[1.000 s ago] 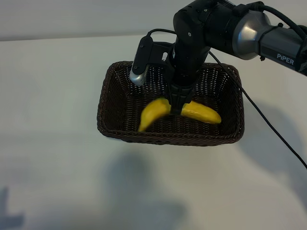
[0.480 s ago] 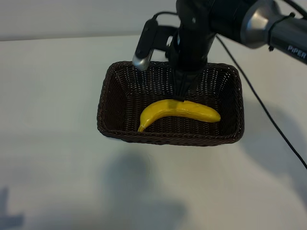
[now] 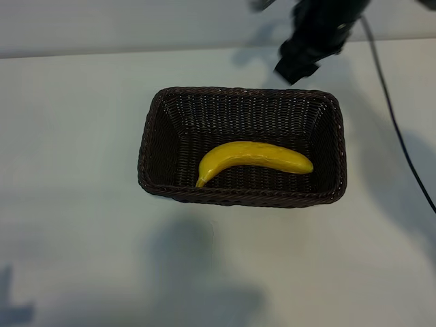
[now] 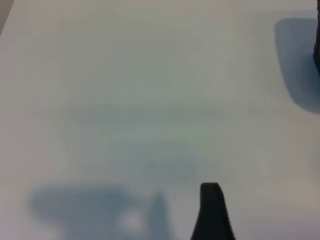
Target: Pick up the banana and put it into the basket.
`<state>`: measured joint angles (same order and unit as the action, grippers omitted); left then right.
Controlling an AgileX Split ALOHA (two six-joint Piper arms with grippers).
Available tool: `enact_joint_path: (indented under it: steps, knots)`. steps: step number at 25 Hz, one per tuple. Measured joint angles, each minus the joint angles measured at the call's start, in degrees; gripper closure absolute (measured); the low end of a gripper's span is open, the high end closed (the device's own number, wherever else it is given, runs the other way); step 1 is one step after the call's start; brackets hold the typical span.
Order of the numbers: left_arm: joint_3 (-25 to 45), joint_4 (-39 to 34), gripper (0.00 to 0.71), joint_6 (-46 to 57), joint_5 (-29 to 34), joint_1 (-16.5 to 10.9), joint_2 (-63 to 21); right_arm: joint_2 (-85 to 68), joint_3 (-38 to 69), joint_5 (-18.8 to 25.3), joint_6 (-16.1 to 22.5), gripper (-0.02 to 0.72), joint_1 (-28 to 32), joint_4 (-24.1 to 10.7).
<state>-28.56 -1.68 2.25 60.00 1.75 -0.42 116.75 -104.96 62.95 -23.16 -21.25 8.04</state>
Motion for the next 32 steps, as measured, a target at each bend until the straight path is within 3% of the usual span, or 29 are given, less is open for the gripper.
enact_joint_path:
  steps: [5,8,10,17,24,32]
  knots:
    - [0.0,0.0,0.169,0.0,0.0,0.0,0.0,0.0,0.0,2.2,18.79,0.158,7.72,-0.31]
    - [0.0,0.0,0.169,0.0,0.0,0.0,0.0,0.0,0.0,4.73,24.99,0.16,11.28,-2.88]
    - [0.0,0.0,0.169,0.0,0.0,0.0,0.0,0.0,0.0,5.89,26.9,0.159,13.04,-5.14]
    - [0.0,0.0,0.169,0.0,0.0,0.0,0.0,0.0,0.0,6.6,27.75,0.159,16.95,-8.04]
    - [0.0,0.0,0.169,0.0,0.0,0.0,0.0,-1.24,1.11,6.6,24.91,0.161,19.25,-8.61]
    - [0.0,0.0,0.169,0.05,0.0,0.0,0.0,-14.32,17.13,6.61,23.75,0.182,22.76,-11.78]
